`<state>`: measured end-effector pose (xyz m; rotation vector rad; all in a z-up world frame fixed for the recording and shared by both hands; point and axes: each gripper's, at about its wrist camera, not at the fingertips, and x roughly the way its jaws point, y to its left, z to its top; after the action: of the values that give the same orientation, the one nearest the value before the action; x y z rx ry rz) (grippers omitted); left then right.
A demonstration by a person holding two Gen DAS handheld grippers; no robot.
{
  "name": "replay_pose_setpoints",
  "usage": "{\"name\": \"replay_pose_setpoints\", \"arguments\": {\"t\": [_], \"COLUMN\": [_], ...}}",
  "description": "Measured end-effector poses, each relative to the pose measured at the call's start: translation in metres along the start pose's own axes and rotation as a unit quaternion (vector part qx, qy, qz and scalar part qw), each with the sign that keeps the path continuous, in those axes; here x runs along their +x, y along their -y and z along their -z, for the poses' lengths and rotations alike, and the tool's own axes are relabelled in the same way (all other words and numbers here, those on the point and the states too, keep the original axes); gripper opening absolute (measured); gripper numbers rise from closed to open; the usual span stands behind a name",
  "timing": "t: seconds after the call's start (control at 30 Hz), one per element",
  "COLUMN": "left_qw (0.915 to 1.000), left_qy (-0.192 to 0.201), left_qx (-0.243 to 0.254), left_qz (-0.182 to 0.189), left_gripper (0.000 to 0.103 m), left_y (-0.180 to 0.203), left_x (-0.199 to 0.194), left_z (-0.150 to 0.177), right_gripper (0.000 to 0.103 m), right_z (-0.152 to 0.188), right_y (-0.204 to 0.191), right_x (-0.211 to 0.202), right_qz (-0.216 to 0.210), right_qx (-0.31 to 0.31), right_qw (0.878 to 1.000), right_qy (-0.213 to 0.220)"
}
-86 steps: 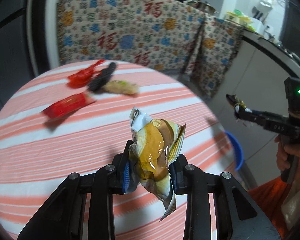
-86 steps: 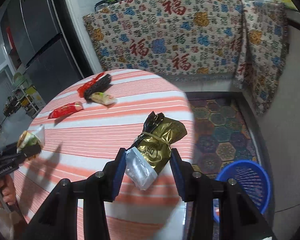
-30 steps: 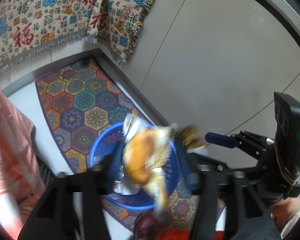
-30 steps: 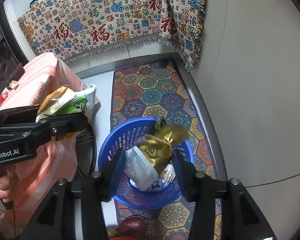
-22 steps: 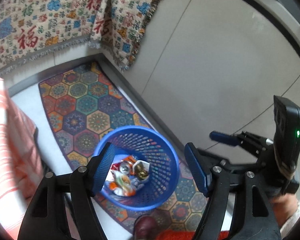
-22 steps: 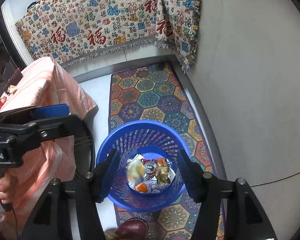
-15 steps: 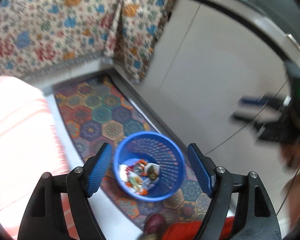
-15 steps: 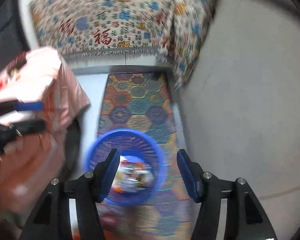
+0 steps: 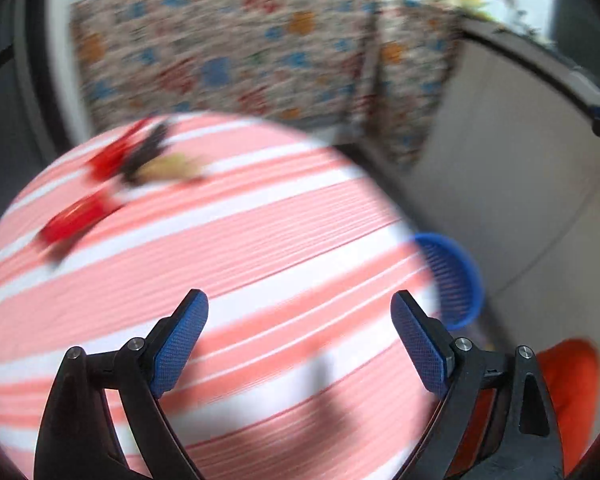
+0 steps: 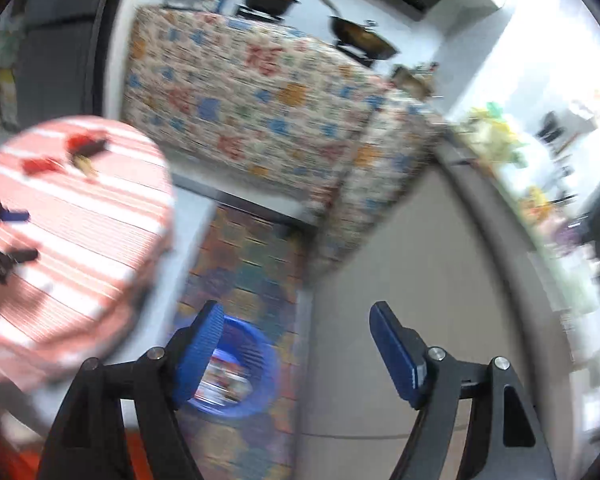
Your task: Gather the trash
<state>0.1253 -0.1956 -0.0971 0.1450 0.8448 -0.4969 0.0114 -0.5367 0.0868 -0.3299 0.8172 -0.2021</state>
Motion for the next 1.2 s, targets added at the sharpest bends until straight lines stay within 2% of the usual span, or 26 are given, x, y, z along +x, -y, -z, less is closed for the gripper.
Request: {"name": "replay_pose_setpoints", "arguments": {"t": [0.13,0.27,0.4,0.5,0.53,0.6,0.7,0.77,0.83,1.2], "left_qw": [0.9966,0.991,0.9886,0.9898,0.9899,0.9918,0.9931,0.9945,0.9944,0.9975], "left_qy": [-0.007,-0.013,-0.031,-0.037,-0.038,-0.034,-0.035,-0.039,-0.039,-0.041], "left_qx": [-0.031,-0.044,-0.054,-0.036,-0.029,-0.027,-0.033,-0.044,-0.042,-0.002], "left_qz": [-0.076,-0.126,-0.137,-0.133,-0.133,-0.12,-0.107,-0.087,-0.089,-0.057], "left_gripper": [0.093,0.093,0.093,0.093,0.093,0.095,0.103,0.103,0.103,0.103], "left_y": [-0.075,-0.136,-0.176,-0.182,-0.185,-0.191,-0.197,-0.208,-0.214,-0.232], "left_x": [-0.001,0.003,0.019,0.03,0.035,0.04,0.049,0.057,0.064,0.105], "left_z": [0.021,0.035,0.042,0.038,0.036,0.032,0.024,0.016,0.007,-0.041], "right_gripper": [0.077,0.077,0.077,0.077,0.077,0.078,0.089,0.094,0.101,0.103], "right_z": [0.001,0.002,-0.003,-0.008,-0.01,-0.018,-0.035,-0.044,-0.053,-0.104], "right_y": [-0.102,-0.212,-0.289,-0.319,-0.323,-0.336,-0.339,-0.336,-0.332,-0.33], "right_x": [0.054,0.115,0.155,0.177,0.178,0.183,0.202,0.21,0.221,0.27], "right_qz": [-0.109,-0.2,-0.21,-0.212,-0.213,-0.213,-0.211,-0.208,-0.204,-0.213], "right_qx": [0.055,0.073,0.039,0.015,0.016,0.014,0.023,0.031,0.039,0.029], "right_qw": [0.992,0.977,0.977,0.977,0.977,0.977,0.977,0.977,0.978,0.976], "right_qy": [0.032,0.011,0.0,-0.024,-0.013,-0.021,-0.034,-0.033,-0.033,-0.036]}}
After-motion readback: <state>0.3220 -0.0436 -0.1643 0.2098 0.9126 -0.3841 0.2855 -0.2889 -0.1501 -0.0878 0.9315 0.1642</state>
